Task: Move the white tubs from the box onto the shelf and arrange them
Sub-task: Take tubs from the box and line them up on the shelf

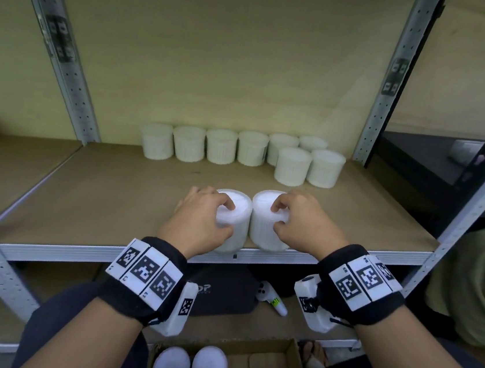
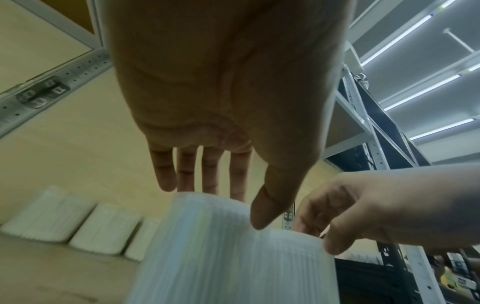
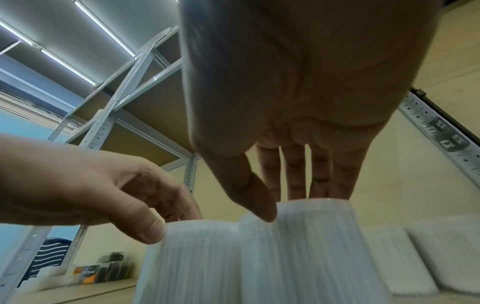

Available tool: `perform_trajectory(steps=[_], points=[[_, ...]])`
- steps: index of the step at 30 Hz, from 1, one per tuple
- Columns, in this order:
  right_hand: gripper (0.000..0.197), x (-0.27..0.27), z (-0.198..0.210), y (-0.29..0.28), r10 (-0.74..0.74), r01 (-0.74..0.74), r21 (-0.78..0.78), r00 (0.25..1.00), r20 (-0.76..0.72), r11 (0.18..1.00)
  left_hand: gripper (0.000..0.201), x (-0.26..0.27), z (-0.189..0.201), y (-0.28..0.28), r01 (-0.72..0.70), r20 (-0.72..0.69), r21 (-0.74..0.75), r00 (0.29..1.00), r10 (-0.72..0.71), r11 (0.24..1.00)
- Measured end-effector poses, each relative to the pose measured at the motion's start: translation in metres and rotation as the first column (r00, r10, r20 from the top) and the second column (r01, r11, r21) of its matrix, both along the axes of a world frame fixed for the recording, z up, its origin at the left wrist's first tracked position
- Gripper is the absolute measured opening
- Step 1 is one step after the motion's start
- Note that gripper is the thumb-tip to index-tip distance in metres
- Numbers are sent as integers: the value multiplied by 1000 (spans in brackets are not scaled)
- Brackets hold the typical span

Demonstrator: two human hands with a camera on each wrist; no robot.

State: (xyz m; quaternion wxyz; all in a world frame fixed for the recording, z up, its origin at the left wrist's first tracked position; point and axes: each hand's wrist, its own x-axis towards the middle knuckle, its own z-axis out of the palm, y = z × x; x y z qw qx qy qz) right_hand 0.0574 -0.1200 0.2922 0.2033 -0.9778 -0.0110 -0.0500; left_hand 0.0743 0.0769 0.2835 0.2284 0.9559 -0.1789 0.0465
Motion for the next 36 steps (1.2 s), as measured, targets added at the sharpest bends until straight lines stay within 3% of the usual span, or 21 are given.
perform_trajectory(steps=[14,36], points=[[32,40,-5,-4,8,-6,-35,998,55,999,37,40,0,-6,-28,17,-5,999,28,1000],[32,187,-3,-5,59,-53,-95,996,65,994,33,189,6,-19,-54,23,21,998,54,998]])
